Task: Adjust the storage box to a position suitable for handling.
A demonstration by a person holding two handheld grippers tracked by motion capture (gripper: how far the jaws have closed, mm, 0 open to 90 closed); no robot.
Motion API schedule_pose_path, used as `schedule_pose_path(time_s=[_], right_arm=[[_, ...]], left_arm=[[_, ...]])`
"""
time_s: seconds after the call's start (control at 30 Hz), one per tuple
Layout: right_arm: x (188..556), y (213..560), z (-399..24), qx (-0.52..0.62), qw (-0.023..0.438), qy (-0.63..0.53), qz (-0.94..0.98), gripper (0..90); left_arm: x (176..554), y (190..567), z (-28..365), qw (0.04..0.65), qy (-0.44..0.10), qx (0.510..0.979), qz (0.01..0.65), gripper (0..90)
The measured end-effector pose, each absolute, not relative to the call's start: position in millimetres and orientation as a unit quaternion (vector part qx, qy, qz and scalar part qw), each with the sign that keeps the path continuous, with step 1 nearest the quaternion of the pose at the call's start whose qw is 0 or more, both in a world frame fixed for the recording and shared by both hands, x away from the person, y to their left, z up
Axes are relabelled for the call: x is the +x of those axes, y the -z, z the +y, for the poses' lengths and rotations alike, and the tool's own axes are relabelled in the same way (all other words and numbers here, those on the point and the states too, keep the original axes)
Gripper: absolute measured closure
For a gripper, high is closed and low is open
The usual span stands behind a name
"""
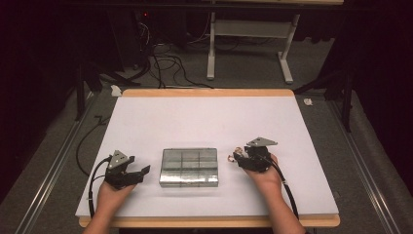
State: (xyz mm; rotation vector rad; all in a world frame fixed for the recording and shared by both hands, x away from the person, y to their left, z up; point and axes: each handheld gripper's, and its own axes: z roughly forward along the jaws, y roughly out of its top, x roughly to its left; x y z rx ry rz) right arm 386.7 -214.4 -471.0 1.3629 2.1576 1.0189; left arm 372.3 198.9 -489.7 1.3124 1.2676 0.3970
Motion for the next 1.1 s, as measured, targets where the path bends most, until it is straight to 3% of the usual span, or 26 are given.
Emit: schedule_pose_path(time_s=[0.27, 0.4, 0.5, 1.1], right_arm=[[390, 479, -207, 0.479, 0.204, -0.333, 0.786, 53.9], [388, 478, -213, 0.476, 0.205, -0.335, 0.787, 73.0], [384, 478, -218, 0.475, 0.199, -0.338, 0.788, 80.8], [328, 476, -283, 0.504, 0.21, -0.33, 0.77, 81.4]], left_arm=[[372, 490, 199, 0.593, -0.172, 0.57, 0.542, 24.8], [372, 490, 198, 0.593, -0.174, 0.569, 0.542, 25.2], [371, 490, 198, 0.594, -0.176, 0.57, 0.539, 25.5], [371, 490, 199, 0.597, -0.174, 0.57, 0.537, 28.8]])
